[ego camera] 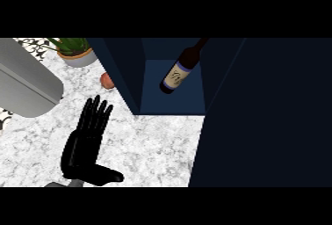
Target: Pick up the wine, place it into the cabinet and close the cabinet
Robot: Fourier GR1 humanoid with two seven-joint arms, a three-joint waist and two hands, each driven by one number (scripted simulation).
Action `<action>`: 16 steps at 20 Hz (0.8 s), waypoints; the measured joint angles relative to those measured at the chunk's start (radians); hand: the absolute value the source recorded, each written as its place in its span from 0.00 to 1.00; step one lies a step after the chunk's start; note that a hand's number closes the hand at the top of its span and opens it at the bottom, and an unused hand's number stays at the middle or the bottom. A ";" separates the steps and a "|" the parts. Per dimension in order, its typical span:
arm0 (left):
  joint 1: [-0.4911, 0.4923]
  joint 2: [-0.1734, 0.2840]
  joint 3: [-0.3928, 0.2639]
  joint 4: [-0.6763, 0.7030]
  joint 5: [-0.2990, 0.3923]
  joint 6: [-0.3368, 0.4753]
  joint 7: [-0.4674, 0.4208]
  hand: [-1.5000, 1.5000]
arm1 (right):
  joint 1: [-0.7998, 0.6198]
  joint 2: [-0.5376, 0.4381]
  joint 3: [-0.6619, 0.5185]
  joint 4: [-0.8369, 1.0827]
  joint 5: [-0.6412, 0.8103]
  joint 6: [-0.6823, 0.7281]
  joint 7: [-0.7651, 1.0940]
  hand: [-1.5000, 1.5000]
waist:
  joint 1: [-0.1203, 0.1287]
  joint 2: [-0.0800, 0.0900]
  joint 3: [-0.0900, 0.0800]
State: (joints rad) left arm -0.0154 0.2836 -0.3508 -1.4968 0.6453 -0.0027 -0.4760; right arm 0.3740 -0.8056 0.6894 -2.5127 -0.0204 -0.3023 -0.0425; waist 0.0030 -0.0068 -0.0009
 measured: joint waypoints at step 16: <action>0.111 0.193 0.210 -0.060 0.111 -0.158 0.018 0.00 | -0.083 -0.023 0.088 -0.002 0.004 0.080 0.059 1.00 | 0.004 0.003 -0.003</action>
State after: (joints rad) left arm 0.0960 0.4770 -0.1407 -1.5563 0.7561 -0.1603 -0.4578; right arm 0.2908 -0.8284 0.7771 -2.5143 -0.0164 -0.2220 0.0166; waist 0.0068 -0.0037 -0.0044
